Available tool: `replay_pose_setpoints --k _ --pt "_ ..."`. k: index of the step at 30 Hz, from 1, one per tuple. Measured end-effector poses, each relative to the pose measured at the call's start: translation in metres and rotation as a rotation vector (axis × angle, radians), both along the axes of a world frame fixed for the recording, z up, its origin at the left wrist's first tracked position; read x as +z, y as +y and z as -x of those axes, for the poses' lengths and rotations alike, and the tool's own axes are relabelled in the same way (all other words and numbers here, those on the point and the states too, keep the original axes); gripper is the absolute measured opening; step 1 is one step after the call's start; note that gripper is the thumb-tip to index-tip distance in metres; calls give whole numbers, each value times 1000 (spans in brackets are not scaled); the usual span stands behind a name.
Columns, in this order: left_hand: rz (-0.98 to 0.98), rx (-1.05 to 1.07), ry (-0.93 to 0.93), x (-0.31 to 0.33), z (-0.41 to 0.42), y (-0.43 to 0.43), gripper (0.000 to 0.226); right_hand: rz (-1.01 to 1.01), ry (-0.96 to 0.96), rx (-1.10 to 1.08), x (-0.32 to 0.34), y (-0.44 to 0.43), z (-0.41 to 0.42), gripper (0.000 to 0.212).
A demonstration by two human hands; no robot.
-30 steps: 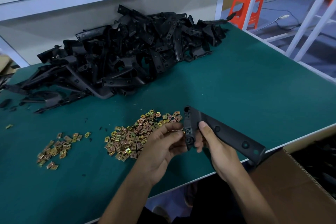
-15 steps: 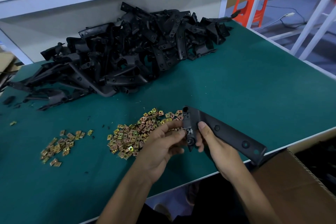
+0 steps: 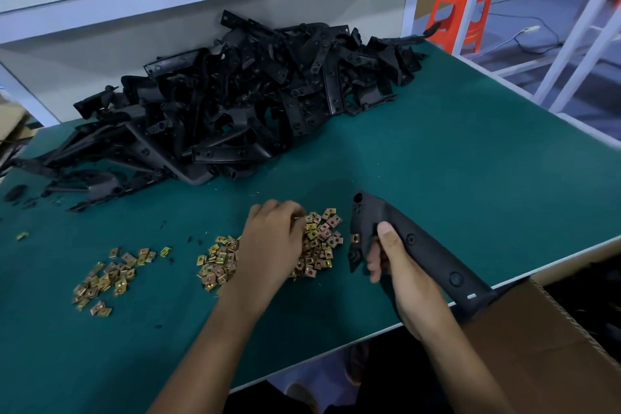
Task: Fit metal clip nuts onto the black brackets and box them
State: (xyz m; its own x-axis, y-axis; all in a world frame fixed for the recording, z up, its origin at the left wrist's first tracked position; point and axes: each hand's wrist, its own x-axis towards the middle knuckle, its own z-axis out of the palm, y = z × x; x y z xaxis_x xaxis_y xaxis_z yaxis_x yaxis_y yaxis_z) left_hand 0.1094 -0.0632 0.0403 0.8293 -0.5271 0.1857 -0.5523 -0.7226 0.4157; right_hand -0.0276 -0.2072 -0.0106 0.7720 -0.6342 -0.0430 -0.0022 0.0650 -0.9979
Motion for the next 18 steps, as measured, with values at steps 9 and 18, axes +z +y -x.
replay_pose_setpoints --k 9,18 --pt "-175 -97 49 -4 -26 -20 21 -11 -18 10 6 2 -2 62" --pt "103 -27 242 11 -18 -9 5 17 35 37 8 1 1 63"
